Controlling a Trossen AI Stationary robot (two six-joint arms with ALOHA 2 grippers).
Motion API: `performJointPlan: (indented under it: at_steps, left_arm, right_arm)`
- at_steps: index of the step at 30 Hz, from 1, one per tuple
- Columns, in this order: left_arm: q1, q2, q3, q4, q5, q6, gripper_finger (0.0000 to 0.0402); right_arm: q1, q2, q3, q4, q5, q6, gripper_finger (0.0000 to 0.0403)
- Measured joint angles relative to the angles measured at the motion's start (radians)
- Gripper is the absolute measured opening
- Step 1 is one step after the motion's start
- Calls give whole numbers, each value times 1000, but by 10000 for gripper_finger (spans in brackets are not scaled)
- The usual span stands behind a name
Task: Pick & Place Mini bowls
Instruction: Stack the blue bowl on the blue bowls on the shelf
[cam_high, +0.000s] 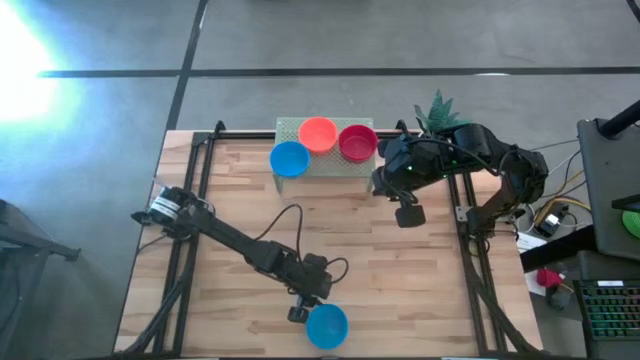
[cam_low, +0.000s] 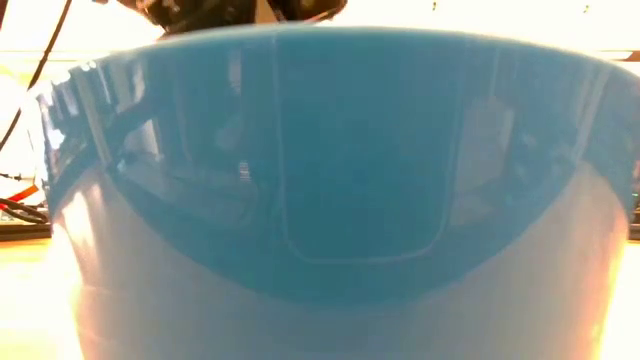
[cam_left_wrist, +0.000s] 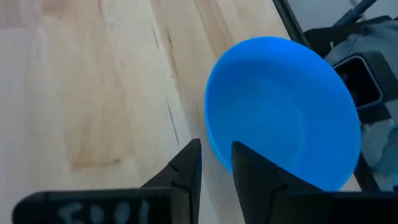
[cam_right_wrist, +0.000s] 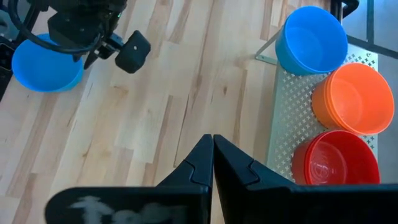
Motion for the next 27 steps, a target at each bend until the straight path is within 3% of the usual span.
performJointPlan:
  at_steps: [27]
  left_arm:
    - [-3, 52, 1, 44, -3, -60, 80]
  right_arm:
    - [0, 0, 0, 0, 1, 0, 8]
